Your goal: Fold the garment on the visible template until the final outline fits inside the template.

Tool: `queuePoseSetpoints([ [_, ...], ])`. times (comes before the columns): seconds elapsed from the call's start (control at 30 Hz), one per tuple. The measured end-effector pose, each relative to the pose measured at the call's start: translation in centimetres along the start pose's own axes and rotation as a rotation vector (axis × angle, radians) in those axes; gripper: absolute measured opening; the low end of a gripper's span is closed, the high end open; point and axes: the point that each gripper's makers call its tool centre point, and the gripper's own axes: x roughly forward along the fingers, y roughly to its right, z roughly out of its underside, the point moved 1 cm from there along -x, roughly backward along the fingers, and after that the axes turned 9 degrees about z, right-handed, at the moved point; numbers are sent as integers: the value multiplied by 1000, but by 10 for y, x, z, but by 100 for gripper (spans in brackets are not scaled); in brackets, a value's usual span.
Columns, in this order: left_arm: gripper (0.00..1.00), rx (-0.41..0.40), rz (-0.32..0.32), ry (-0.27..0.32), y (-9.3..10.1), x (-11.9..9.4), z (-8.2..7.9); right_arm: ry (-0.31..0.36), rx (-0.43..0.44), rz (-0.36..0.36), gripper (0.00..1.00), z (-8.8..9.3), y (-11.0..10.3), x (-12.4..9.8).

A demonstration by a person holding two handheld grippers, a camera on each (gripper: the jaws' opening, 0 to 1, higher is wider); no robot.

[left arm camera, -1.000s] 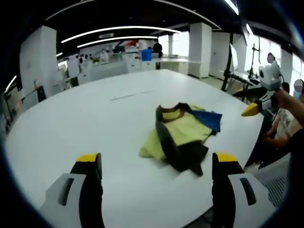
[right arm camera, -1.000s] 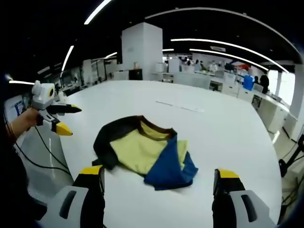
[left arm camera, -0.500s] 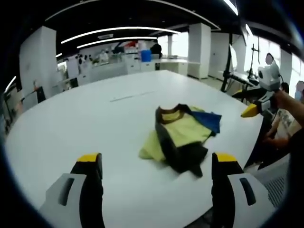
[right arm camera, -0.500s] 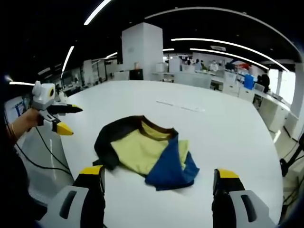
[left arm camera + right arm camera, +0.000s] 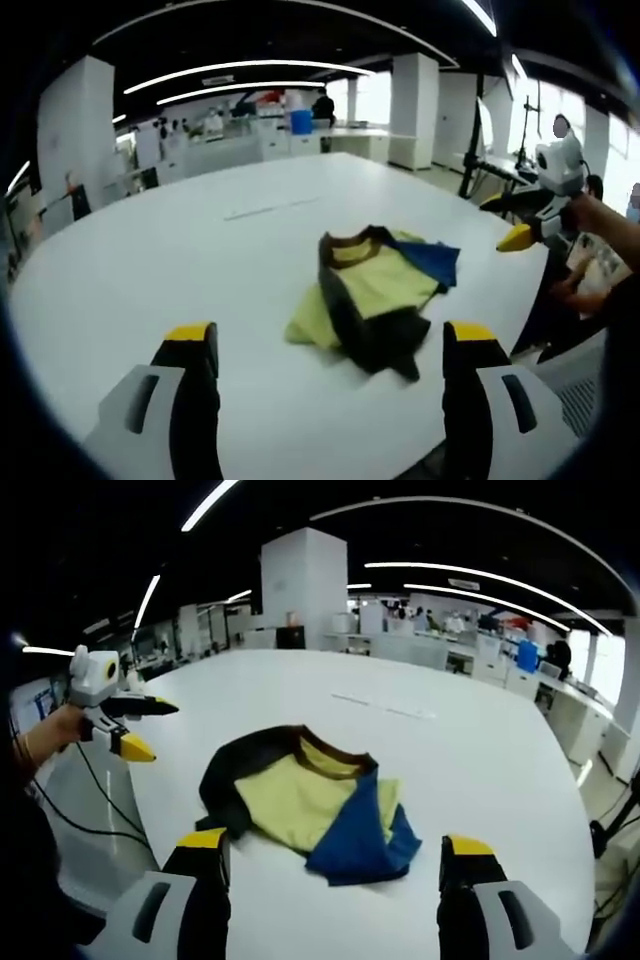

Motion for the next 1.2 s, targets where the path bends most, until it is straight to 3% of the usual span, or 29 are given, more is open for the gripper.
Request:
queuePoseSetpoints([
  [0.27,80,-10,26,15,4,12,-2,7,-17,-39,69,-1,-10,14],
  [0.43,70,-36,40,31,6,18,0,36,38,-68,50,-4,-15,22],
  [0.67,60,-15,70,35,13,31,6,23,76,-81,41,5,-21,39],
  [0.83,52,2,92,11,16,40,15,-15,-17,-73,37,20,-28,52],
  [1.0,48,-13,100,-7,17,48,21,-25,-26,-72,29,29,-34,62],
  [1.2,41,-39,100,2,18,57,21,-48,-73,-4,23,37,-31,80],
])
